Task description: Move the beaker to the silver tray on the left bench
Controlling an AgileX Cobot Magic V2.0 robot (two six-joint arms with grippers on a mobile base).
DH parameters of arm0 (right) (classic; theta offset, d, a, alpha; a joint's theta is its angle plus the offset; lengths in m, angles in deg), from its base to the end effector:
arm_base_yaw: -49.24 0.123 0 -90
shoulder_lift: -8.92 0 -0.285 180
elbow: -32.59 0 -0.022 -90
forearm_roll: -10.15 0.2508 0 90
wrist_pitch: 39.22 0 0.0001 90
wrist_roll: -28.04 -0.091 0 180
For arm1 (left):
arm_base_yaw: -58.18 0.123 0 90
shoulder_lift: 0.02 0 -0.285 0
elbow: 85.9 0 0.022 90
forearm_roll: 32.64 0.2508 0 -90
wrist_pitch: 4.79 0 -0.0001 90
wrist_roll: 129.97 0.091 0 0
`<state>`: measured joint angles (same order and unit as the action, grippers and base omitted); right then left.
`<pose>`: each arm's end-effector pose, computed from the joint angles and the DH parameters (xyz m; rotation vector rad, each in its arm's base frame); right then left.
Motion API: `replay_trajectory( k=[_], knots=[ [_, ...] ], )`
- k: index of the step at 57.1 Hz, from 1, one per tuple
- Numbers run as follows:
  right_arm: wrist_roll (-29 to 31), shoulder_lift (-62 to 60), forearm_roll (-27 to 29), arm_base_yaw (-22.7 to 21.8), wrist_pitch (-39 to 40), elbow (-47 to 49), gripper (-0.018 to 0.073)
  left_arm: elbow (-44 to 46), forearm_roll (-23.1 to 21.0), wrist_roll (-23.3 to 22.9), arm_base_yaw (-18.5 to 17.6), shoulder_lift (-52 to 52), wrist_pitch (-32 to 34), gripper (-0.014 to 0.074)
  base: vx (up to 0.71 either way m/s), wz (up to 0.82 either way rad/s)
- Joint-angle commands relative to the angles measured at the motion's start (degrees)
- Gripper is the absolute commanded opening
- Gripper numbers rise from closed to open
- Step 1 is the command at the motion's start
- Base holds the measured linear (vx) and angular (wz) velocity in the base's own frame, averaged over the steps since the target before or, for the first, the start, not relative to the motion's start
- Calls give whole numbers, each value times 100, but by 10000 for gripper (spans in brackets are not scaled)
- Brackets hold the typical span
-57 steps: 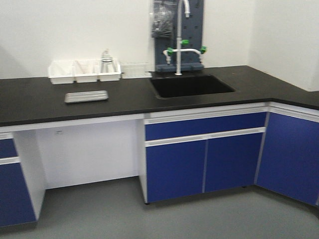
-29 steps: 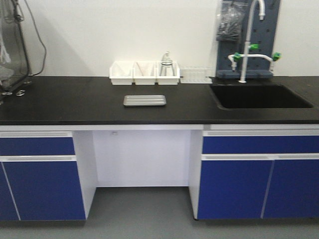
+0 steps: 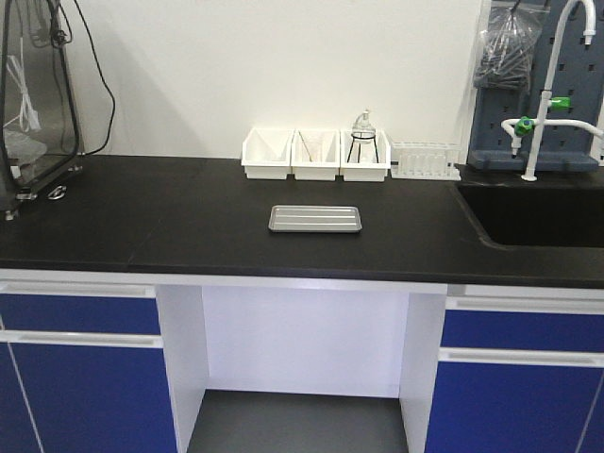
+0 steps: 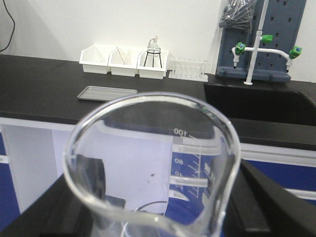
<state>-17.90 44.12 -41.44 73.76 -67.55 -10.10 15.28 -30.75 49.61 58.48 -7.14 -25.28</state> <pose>0.0974 0.0072 0.3519 -0.1023 1.6715 -0.0247 0.0531 0.0013 0.1722 0.0090 1.8574 0.0307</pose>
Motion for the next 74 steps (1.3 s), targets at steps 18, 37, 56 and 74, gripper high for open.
replay_trajectory(
  k=[18,37,56,74],
  knots=[
    [38,32,-212,-22,310,171,-6,-159,-9,-23,-36,90,448,1,44,0],
    [38,32,-212,-22,310,171,-6,-159,-9,-23,-36,90,448,1,49,-1],
    [38,32,-212,-22,310,171,-6,-159,-9,-23,-36,90,448,1,49,-4],
    [38,32,-212,-22,310,171,-6,-159,-9,-23,-36,90,448,1,44,-8]
  ],
)
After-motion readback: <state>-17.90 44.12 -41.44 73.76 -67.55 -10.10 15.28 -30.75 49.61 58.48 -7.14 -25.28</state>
